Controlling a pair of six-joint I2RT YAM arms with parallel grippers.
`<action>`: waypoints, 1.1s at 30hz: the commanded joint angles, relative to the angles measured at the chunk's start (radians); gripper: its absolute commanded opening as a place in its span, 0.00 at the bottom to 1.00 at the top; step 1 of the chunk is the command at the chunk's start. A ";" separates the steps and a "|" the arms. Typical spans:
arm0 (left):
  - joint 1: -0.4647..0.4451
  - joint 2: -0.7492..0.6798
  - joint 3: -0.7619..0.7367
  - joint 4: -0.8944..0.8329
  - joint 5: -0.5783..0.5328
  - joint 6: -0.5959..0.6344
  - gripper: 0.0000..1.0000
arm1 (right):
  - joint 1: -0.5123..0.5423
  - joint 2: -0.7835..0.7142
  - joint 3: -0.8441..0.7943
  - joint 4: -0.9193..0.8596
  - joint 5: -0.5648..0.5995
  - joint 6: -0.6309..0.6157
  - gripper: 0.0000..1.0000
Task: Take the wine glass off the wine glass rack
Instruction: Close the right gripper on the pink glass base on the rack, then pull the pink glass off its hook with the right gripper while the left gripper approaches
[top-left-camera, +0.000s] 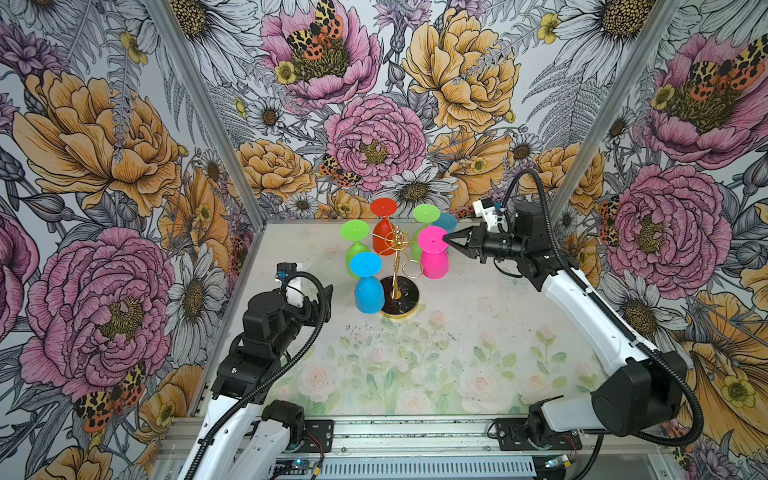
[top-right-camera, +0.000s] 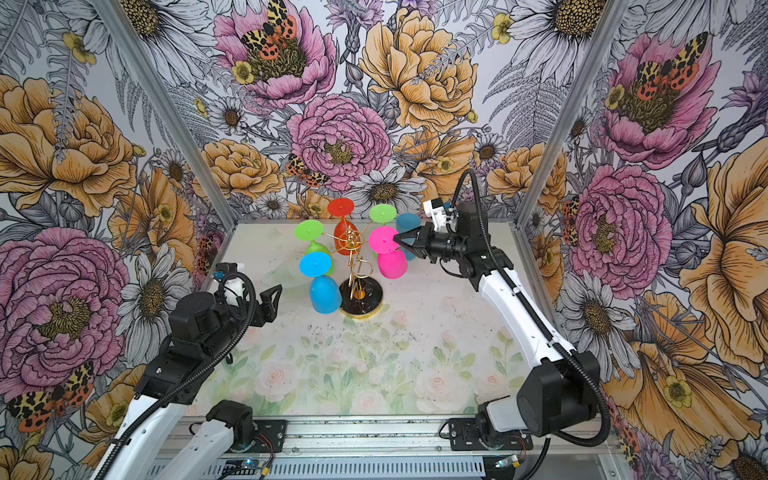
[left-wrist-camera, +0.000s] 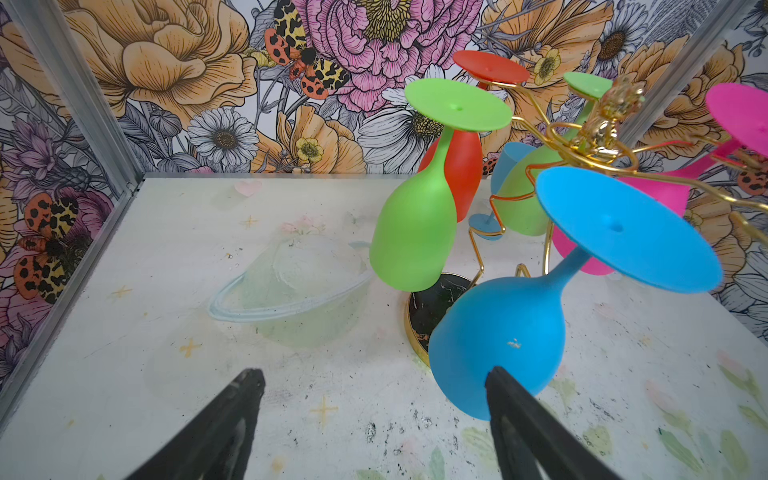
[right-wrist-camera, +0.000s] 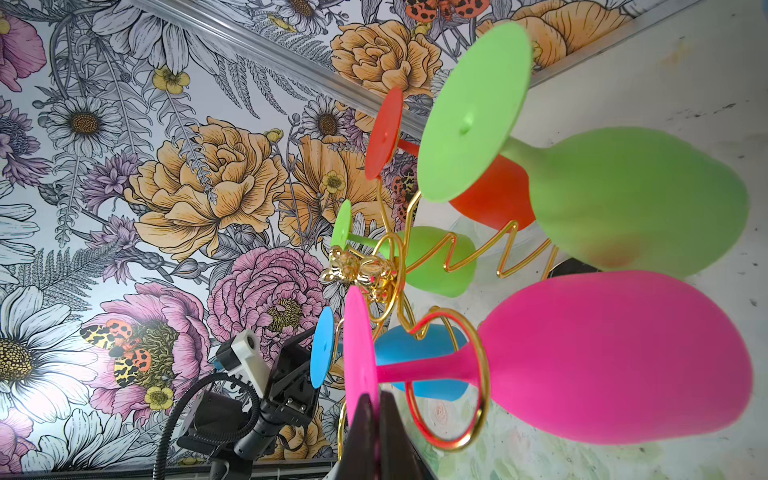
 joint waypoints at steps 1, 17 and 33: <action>0.011 -0.017 -0.011 0.017 0.017 0.016 0.86 | 0.009 -0.009 0.009 0.049 -0.014 0.009 0.00; 0.011 -0.027 -0.011 0.010 0.027 0.014 0.86 | 0.030 0.034 0.033 0.062 -0.013 0.009 0.00; 0.011 -0.005 0.045 -0.031 0.161 -0.013 0.86 | 0.037 -0.008 -0.019 0.064 -0.050 -0.017 0.00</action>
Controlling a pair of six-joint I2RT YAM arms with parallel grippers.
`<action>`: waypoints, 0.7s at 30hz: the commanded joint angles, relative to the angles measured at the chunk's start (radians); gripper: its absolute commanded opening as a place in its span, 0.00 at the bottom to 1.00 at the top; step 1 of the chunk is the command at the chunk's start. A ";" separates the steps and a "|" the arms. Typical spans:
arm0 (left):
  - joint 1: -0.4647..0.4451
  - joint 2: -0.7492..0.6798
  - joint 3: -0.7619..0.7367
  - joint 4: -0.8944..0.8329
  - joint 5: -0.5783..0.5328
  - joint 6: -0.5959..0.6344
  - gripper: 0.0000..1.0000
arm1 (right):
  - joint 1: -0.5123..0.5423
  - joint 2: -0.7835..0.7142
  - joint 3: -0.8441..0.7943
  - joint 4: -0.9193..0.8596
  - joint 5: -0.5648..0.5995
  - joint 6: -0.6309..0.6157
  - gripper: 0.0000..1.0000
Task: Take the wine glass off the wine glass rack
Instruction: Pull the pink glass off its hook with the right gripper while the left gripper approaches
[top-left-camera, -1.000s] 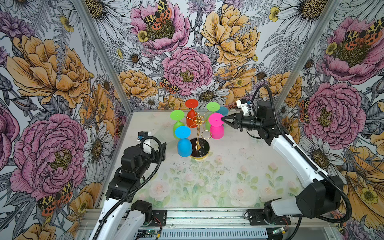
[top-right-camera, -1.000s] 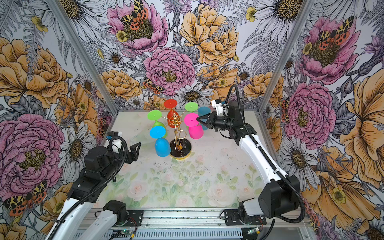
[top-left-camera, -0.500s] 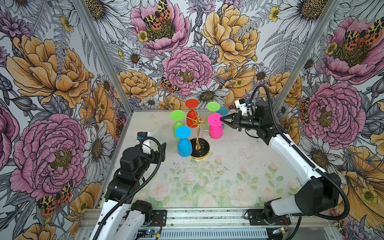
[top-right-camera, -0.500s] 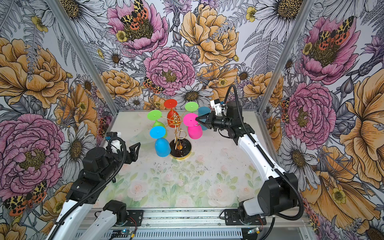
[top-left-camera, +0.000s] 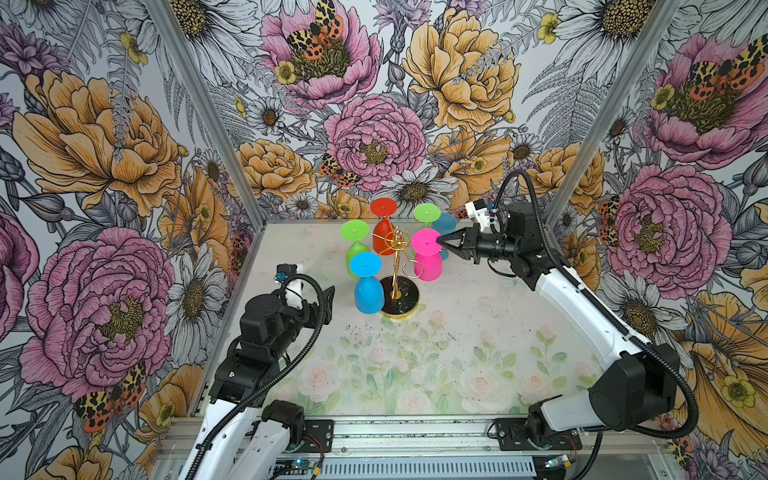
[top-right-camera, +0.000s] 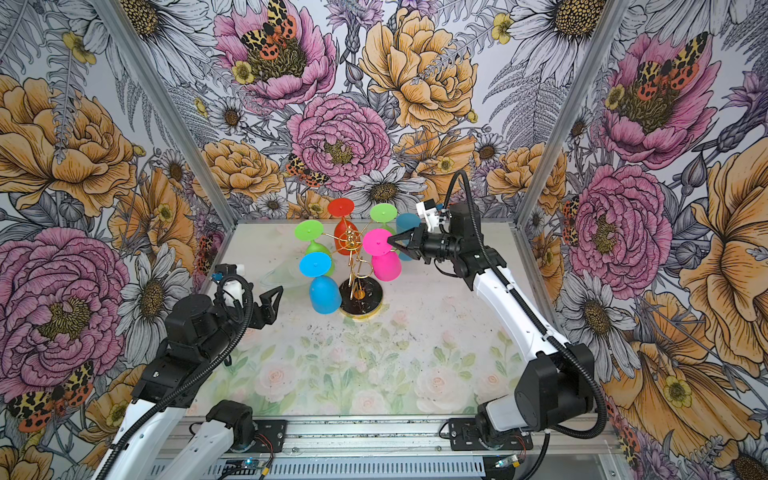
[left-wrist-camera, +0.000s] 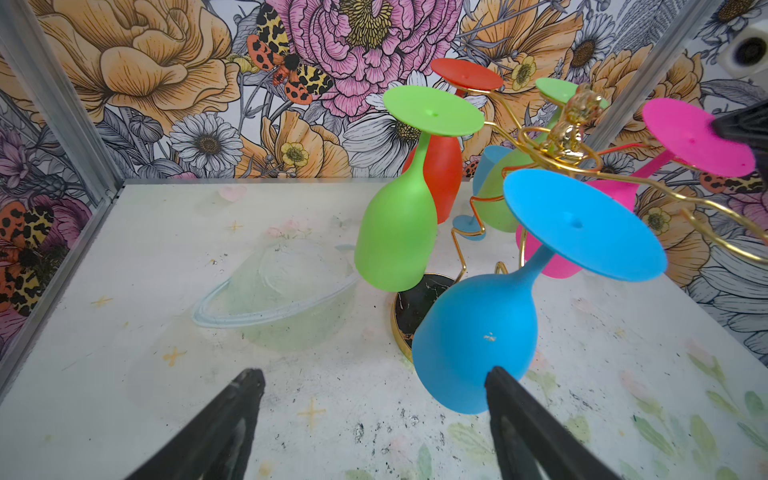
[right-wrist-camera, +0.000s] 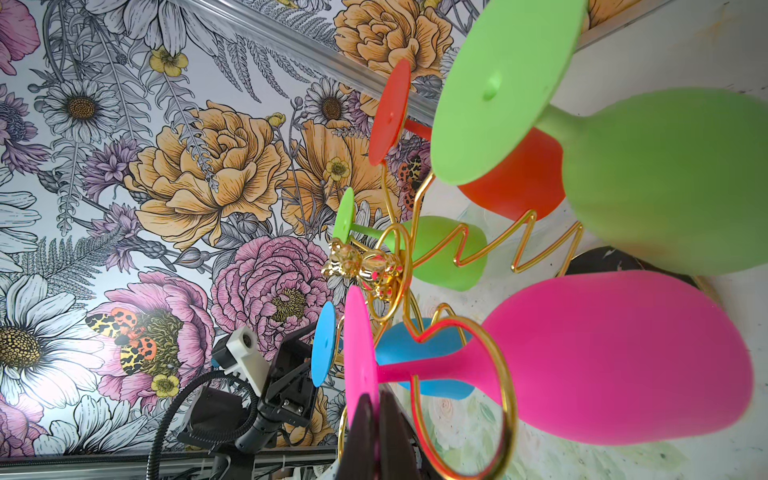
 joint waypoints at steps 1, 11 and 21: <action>0.011 0.026 0.058 -0.027 0.121 -0.019 0.86 | 0.006 -0.046 -0.021 0.038 -0.031 -0.025 0.00; 0.005 0.137 0.173 -0.039 0.398 -0.126 0.84 | 0.005 -0.131 -0.102 0.036 -0.053 -0.041 0.00; -0.051 0.138 0.226 -0.037 0.492 -0.175 0.83 | 0.007 -0.290 -0.179 -0.083 -0.003 -0.165 0.00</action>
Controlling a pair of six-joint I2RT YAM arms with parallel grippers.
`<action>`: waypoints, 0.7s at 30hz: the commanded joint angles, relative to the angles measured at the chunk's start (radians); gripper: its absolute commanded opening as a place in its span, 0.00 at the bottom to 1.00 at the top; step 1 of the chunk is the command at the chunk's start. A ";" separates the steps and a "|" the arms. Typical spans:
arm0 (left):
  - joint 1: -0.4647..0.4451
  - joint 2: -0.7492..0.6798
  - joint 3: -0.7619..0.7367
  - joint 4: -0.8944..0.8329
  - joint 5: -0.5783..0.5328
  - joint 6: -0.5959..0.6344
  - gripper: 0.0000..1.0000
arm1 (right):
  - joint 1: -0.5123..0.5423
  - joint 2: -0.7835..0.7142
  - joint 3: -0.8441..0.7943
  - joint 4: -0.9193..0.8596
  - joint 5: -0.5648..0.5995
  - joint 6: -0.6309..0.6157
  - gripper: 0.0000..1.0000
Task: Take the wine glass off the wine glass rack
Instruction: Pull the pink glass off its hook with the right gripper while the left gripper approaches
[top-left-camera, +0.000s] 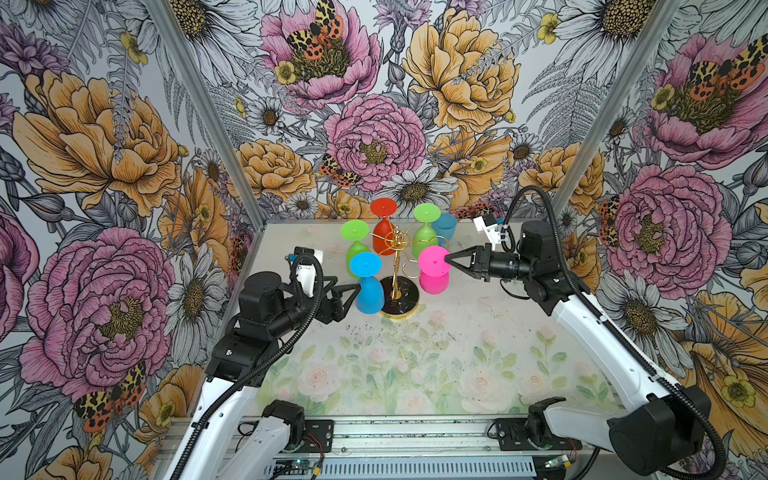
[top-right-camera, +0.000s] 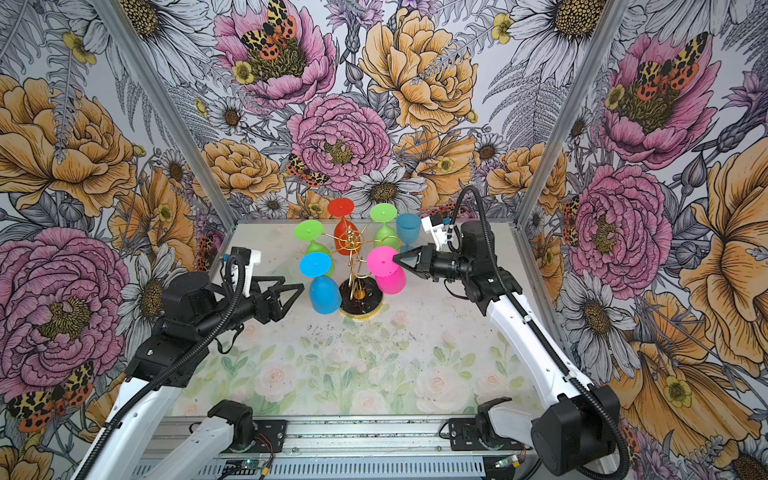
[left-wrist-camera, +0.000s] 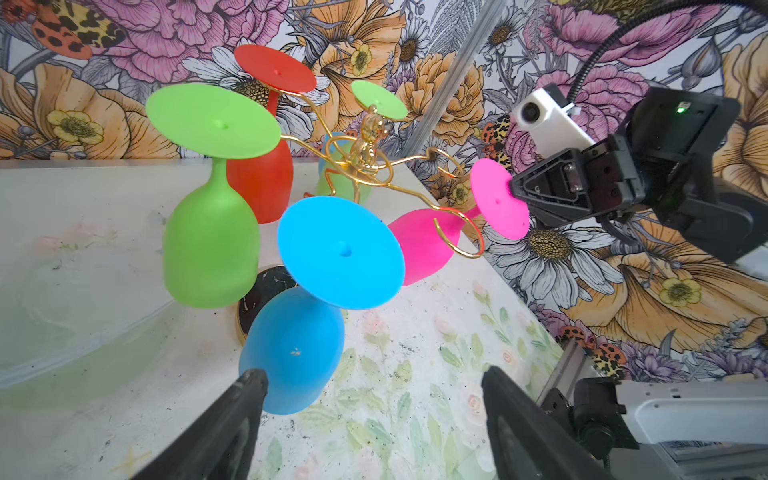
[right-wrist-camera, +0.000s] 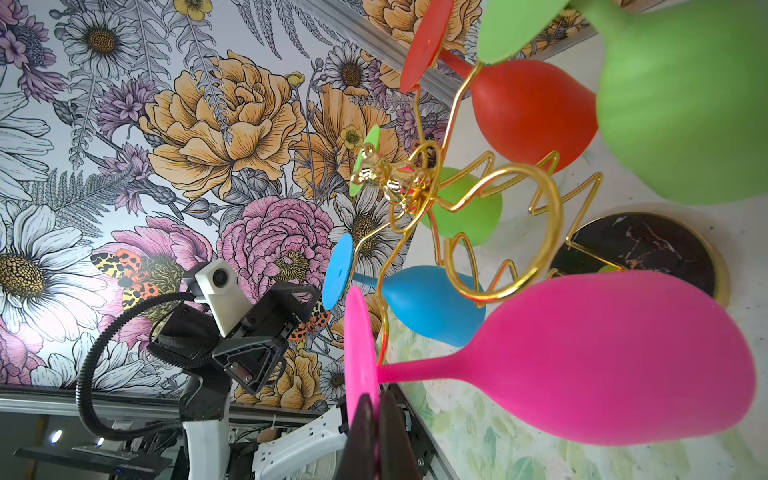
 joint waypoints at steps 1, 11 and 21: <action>-0.033 0.000 0.035 -0.003 0.063 -0.038 0.83 | 0.007 -0.064 -0.006 -0.060 0.040 -0.077 0.00; -0.273 0.107 0.106 0.001 -0.064 -0.065 0.81 | 0.070 -0.131 0.047 -0.380 0.223 -0.273 0.00; -0.347 0.237 0.153 0.025 0.017 -0.071 0.74 | 0.184 -0.155 0.072 -0.451 0.206 -0.367 0.00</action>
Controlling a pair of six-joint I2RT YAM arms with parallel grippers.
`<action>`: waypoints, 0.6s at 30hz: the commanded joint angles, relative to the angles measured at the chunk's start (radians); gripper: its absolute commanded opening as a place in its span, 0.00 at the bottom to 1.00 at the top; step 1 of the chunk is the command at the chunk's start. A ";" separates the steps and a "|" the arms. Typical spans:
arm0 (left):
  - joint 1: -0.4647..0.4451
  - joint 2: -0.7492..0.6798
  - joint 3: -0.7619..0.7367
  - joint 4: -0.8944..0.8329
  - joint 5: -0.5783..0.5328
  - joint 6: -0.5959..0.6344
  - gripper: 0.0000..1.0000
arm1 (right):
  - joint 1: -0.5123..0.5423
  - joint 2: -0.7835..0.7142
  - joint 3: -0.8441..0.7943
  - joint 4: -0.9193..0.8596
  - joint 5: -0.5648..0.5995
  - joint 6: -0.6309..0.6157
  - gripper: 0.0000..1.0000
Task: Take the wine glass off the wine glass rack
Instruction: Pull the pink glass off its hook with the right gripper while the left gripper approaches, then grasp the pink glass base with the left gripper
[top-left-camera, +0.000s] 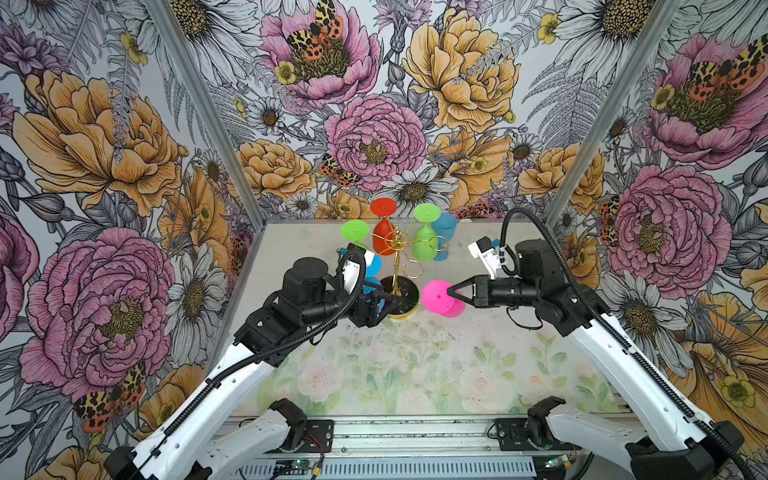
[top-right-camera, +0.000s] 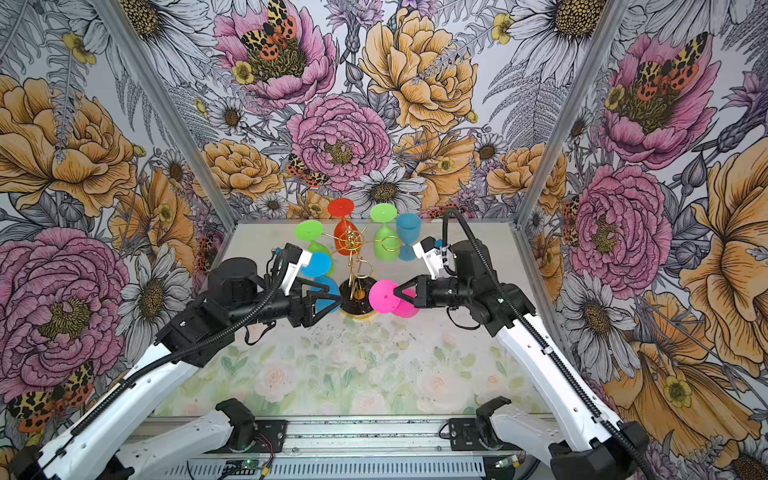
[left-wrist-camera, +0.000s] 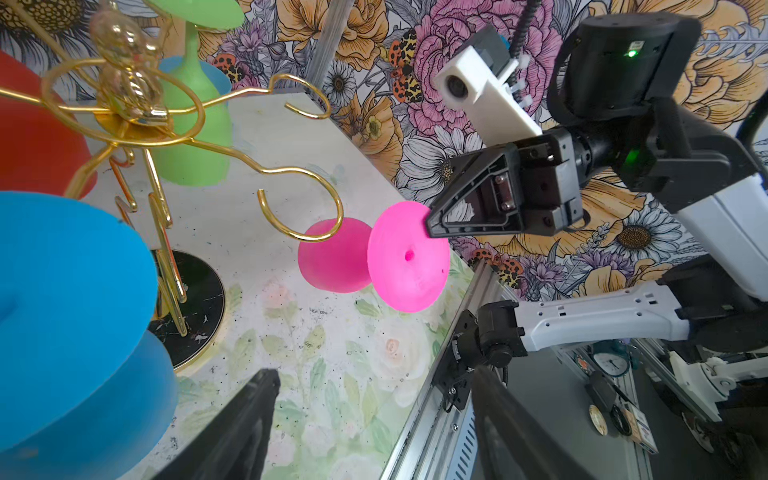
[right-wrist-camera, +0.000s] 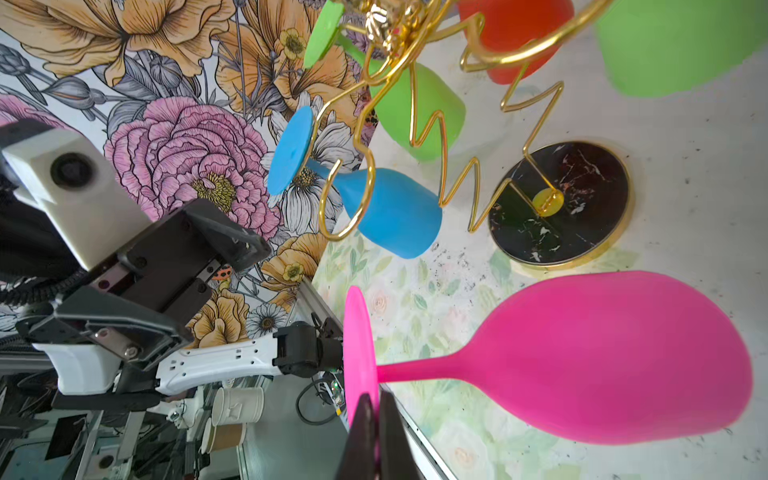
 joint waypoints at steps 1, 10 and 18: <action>-0.017 0.027 0.027 0.032 0.063 -0.018 0.73 | 0.026 -0.031 0.038 -0.014 -0.013 -0.066 0.00; -0.053 0.110 0.045 0.047 0.129 -0.019 0.58 | 0.047 -0.034 0.055 -0.013 -0.034 -0.107 0.00; -0.074 0.155 0.052 0.091 0.197 -0.030 0.49 | 0.047 -0.032 0.068 -0.009 -0.067 -0.128 0.00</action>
